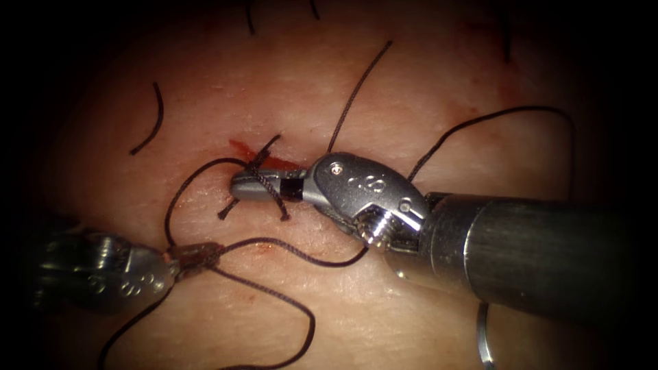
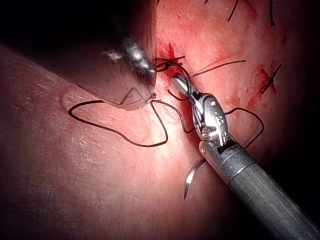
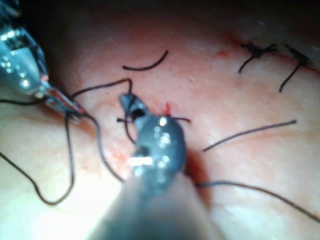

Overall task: Wound Closure
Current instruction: Untangle the thread and adjust the positioning of the thread to clear the space

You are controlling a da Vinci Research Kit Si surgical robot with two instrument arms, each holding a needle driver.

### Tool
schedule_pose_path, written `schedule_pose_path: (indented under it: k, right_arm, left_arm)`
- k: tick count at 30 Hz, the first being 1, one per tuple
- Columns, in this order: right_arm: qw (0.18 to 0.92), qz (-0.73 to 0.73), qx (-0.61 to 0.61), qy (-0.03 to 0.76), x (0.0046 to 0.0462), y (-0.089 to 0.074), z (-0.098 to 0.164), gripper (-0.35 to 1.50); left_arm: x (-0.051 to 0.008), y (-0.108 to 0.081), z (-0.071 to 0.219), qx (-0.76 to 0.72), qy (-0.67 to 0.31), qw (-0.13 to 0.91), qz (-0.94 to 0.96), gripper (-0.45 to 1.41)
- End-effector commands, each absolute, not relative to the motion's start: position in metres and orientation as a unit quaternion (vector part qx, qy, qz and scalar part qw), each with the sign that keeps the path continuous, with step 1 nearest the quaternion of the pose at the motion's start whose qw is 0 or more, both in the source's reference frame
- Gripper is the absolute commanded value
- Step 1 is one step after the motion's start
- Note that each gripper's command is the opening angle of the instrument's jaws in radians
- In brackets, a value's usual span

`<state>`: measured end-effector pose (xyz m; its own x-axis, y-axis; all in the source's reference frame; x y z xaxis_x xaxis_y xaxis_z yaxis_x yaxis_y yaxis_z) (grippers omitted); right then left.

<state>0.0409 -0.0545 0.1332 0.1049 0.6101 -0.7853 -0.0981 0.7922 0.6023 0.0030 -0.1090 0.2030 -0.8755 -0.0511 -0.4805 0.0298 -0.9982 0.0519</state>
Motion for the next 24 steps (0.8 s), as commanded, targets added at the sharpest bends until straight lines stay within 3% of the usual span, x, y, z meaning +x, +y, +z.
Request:
schedule_pose_path:
  k: [1, 11, 13, 18, 24]
  right_arm:
    - [0.713, 0.248, 0.206, 0.623, 0.042, -0.0551, 0.1335, -0.13]
    - [0.709, 0.244, 0.204, 0.63, 0.0429, -0.0558, 0.1342, -0.16]
    - [0.694, 0.25, 0.2, 0.645, 0.0428, -0.0556, 0.1342, -0.35]
    - [0.666, 0.28, 0.17, 0.67, 0.0433, -0.0558, 0.1343, -0.35]
    - [0.683, 0.266, 0.17, 0.659, 0.0459, -0.058, 0.135, -0.35]
  left_arm:
    - [0.0025, -0.1096, 0.2038, 0.249, -0.02, 0.021, -0.968, -0.45]
    - [0.0008, -0.1081, 0.2083, 0.256, -0.024, 0.02, -0.966, -0.45]
    - [-0.0011, -0.1093, 0.2105, 0.262, -0.017, 0.024, -0.965, -0.45]
    - [-0.0042, -0.1109, 0.2112, 0.272, -0.008, 0.034, -0.962, -0.45]
    - [-0.003, -0.1096, 0.2071, 0.279, -0.025, 0.035, -0.959, -0.45]
